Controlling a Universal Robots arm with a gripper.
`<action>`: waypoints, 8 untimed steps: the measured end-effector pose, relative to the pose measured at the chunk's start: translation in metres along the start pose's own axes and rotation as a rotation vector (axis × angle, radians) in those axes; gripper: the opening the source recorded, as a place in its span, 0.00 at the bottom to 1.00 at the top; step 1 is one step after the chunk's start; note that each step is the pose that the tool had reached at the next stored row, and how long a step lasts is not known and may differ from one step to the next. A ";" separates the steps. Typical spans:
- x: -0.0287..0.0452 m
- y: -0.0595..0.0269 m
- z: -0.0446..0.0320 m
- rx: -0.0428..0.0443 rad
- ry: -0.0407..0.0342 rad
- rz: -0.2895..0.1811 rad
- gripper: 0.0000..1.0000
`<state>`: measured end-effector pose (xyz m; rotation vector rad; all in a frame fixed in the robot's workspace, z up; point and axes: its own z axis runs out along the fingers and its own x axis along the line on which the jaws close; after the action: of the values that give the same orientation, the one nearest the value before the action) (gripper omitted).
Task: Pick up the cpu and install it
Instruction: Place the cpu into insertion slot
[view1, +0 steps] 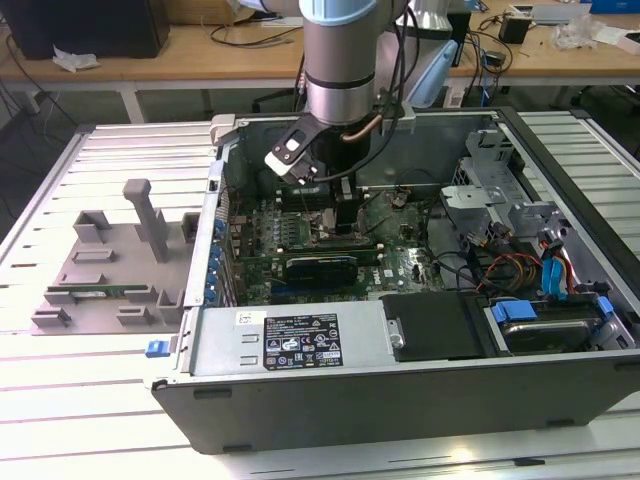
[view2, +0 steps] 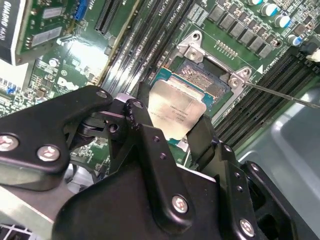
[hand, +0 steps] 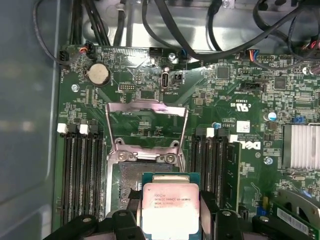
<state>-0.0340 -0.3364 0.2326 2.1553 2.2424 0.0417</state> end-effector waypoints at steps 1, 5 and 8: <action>0.0018 0.0001 0.0003 0.0000 -0.0001 0.000 0.55; 0.0095 0.0003 0.0025 -0.0001 0.0000 0.000 0.55; 0.0117 -0.0009 0.0081 0.0000 -0.0008 0.000 0.55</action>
<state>-0.0350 -0.3248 0.2244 2.1546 2.2422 0.0408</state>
